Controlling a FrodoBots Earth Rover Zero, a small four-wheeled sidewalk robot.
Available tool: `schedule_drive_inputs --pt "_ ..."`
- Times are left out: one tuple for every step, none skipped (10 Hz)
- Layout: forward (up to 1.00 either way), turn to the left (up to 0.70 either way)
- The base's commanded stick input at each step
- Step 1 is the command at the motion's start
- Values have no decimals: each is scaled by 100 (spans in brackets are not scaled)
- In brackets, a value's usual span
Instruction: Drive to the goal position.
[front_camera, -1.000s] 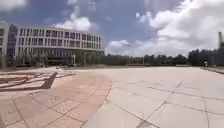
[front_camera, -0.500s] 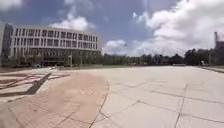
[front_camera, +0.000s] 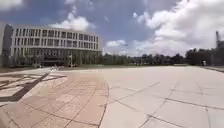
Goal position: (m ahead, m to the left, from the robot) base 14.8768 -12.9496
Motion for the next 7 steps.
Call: schedule_drive_inputs --pt "100 -7" --pt "100 -18" --pt "100 -3" --pt "100 -19" --pt "100 -27" --pt "100 -28" --pt "100 -28"
